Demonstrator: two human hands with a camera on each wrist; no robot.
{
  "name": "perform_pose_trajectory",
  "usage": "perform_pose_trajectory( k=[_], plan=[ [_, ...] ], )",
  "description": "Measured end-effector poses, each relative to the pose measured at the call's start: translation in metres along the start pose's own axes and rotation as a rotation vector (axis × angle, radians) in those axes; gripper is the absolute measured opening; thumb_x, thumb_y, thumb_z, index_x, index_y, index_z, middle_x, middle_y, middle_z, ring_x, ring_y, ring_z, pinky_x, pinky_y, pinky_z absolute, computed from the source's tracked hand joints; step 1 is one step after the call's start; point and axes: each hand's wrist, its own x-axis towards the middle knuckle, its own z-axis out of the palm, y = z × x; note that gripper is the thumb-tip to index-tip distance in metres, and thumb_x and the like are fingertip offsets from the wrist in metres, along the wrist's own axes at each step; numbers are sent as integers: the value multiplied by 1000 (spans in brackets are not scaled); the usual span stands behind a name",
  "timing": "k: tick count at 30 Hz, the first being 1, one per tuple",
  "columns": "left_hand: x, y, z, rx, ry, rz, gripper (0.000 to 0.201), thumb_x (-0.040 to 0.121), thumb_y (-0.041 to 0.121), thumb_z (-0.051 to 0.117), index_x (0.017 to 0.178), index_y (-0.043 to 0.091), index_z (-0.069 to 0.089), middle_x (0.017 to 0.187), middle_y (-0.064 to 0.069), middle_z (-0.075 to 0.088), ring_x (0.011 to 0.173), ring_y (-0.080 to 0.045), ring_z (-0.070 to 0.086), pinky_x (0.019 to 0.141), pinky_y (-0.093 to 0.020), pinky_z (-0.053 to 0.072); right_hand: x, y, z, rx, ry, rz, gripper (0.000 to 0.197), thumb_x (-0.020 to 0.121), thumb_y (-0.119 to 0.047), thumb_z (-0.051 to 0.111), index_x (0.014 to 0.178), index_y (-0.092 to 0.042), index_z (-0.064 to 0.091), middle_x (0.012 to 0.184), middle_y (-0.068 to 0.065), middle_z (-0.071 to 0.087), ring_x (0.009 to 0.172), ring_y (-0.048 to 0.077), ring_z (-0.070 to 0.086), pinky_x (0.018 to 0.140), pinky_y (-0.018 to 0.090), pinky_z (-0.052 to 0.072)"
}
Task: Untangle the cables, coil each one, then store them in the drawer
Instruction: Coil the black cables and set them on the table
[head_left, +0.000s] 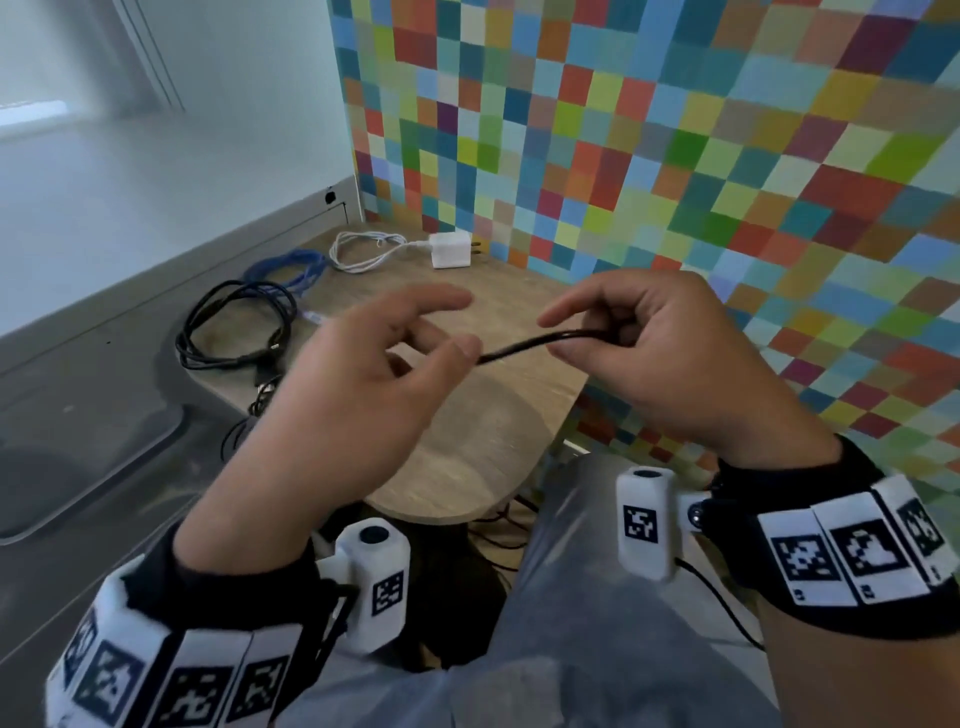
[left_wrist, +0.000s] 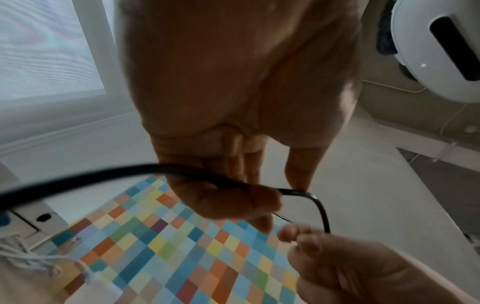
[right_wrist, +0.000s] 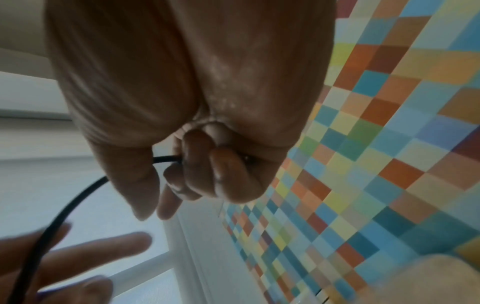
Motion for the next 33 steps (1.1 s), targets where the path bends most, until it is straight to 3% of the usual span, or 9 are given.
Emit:
perform_pose_trajectory(
  k=[4, 8, 15, 19, 21, 25, 28, 30, 33],
  plan=[
    [-7, 4, 12, -25, -256, 76, 34, 98, 59, 52, 112, 36, 72, 61, 6, 54, 51, -9, 45, 48, -33, 39, -6, -6, 11, 169, -94, -64, 27, 88, -8, 81, 110, -18, 70, 71, 7, 58, 62, 18, 54, 60, 31, 47],
    [-5, 7, 8, -121, 11, 139, 41, 95, 59, 48, 85, 28, 74, 55, -13, 38, 46, -19, 35, 44, -32, 26, -6, 0, 18, 505, -34, 44, 64, 80, -8, 82, 136, -18, 53, 91, 6, 66, 76, 27, 68, 73, 39, 58],
    [-7, 25, 5, -38, 97, 314, 29, 102, 34, 60, 80, 20, 73, 53, 15, 52, 47, -3, 46, 50, -15, 35, -26, -6, 71, 458, -442, 184, 73, 91, -13, 78, 150, -22, 35, 118, 5, 73, 82, 36, 77, 76, 50, 63],
    [-11, 29, 7, 70, 1, 334, 17, 97, 29, 69, 81, 27, 74, 73, 16, 70, 73, 3, 67, 65, -5, 42, -29, -18, 79, 536, -554, 101, 27, 95, -8, 73, 116, -18, 58, 93, -7, 75, 78, 43, 72, 74, 50, 61],
    [-14, 30, 8, 15, -25, 282, 11, 93, 30, 72, 84, 26, 75, 78, 9, 72, 67, 1, 68, 59, -7, 45, -31, -24, 75, 538, -565, 78, 19, 98, -4, 63, 93, -22, 63, 73, -8, 72, 68, 36, 69, 67, 41, 59],
    [-14, 29, 14, -273, -146, 150, 22, 88, 27, 70, 109, 19, 69, 98, -4, 70, 52, -15, 70, 43, -22, 52, -24, -23, 60, 566, -394, 2, 28, 106, -6, 51, 84, -10, 67, 69, 6, 68, 53, 34, 60, 52, 37, 54],
    [-8, 11, 21, -289, -311, 165, 56, 94, 29, 71, 144, 18, 48, 126, -4, 63, 85, -22, 76, 73, -40, 63, -11, -17, 35, 831, -172, -33, 31, 107, -18, 46, 87, -8, 68, 78, 21, 60, 55, 26, 56, 52, 30, 50],
    [-8, 2, 24, -235, -428, 70, 57, 98, 34, 65, 150, 22, 43, 120, -7, 67, 90, -26, 75, 83, -42, 62, -3, -12, 12, 973, 1, -35, 31, 108, -21, 42, 91, -11, 67, 79, 8, 63, 52, 16, 54, 51, 27, 48],
    [-7, -3, 23, -86, -551, -57, 21, 105, 23, 55, 124, 19, 64, 88, -13, 72, 76, -26, 71, 75, -35, 60, 6, 0, -18, 913, 219, 79, 29, 111, -24, 40, 99, -14, 64, 78, 0, 65, 52, 11, 53, 50, 25, 45]
  ],
)
